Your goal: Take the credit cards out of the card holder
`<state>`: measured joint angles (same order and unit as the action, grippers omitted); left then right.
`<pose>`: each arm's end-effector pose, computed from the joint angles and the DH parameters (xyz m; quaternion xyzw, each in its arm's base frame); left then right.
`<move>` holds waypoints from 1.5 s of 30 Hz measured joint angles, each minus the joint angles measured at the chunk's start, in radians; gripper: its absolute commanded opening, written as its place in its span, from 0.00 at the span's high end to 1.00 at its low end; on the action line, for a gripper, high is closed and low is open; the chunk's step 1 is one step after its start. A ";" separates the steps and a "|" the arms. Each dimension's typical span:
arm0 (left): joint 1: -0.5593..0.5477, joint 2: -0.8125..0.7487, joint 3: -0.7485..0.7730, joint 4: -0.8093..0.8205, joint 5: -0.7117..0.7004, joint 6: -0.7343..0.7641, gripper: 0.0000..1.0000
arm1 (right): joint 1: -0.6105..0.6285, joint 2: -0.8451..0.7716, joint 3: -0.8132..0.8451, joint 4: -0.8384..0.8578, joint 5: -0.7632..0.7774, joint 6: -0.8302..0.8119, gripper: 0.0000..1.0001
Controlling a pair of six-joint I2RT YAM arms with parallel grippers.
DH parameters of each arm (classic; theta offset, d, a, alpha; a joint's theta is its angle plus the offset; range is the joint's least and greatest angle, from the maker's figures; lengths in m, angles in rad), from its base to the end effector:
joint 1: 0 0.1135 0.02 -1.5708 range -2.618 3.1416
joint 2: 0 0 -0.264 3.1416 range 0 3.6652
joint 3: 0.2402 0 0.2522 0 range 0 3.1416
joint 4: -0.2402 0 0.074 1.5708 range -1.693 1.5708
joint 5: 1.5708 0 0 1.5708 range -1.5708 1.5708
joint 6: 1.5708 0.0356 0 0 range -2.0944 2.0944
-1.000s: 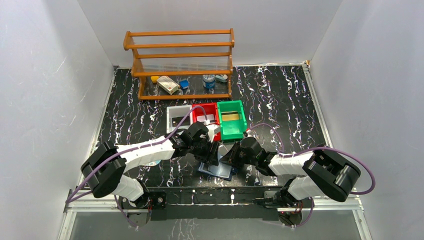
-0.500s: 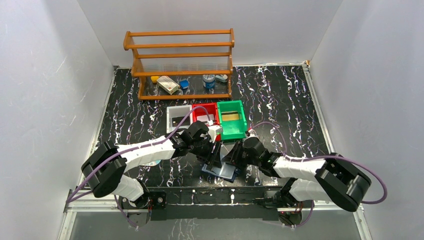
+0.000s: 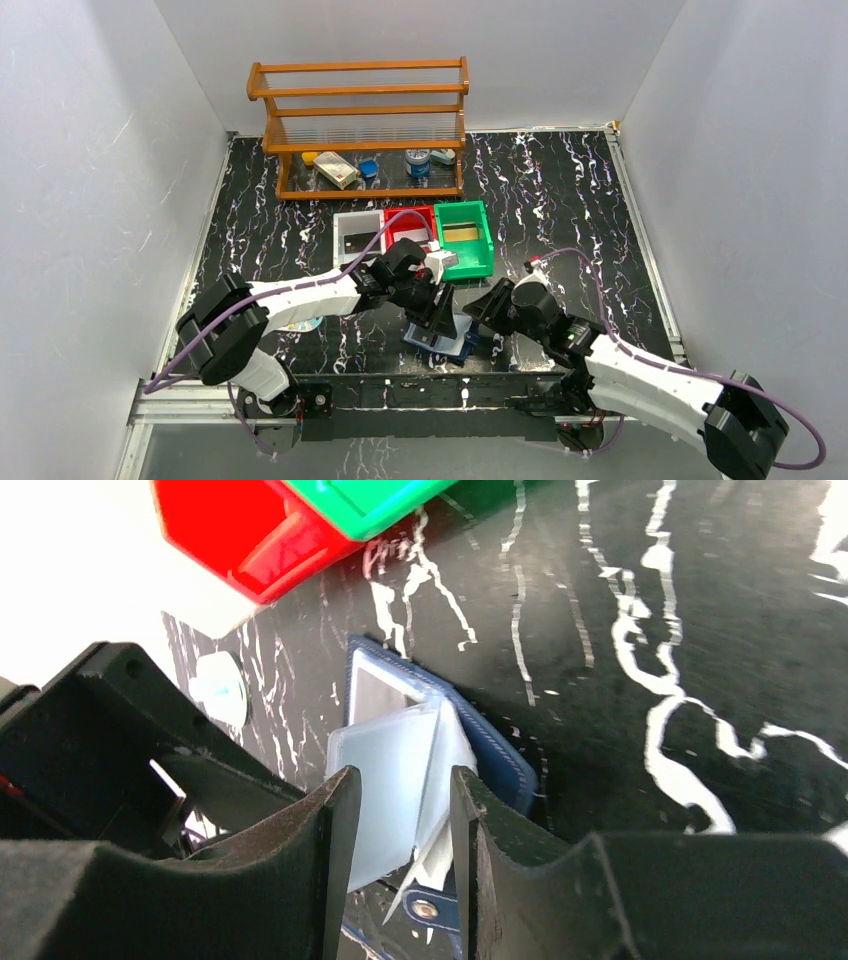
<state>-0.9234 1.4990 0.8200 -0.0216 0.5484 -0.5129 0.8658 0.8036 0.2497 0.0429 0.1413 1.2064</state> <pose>0.1717 -0.2578 0.2024 0.2897 0.8314 -0.4519 0.1440 0.1152 0.1277 0.1723 0.1810 0.8422 0.4028 0.3093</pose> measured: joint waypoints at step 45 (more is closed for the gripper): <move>-0.073 -0.113 -0.007 -0.065 -0.315 0.025 0.30 | -0.004 0.184 -0.058 0.102 -0.114 -0.041 0.70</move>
<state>-0.9966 1.3865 0.8131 -0.0868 0.2337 -0.4881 0.8616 0.9874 0.1921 0.1452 0.0277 1.1652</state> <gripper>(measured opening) 0.696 0.300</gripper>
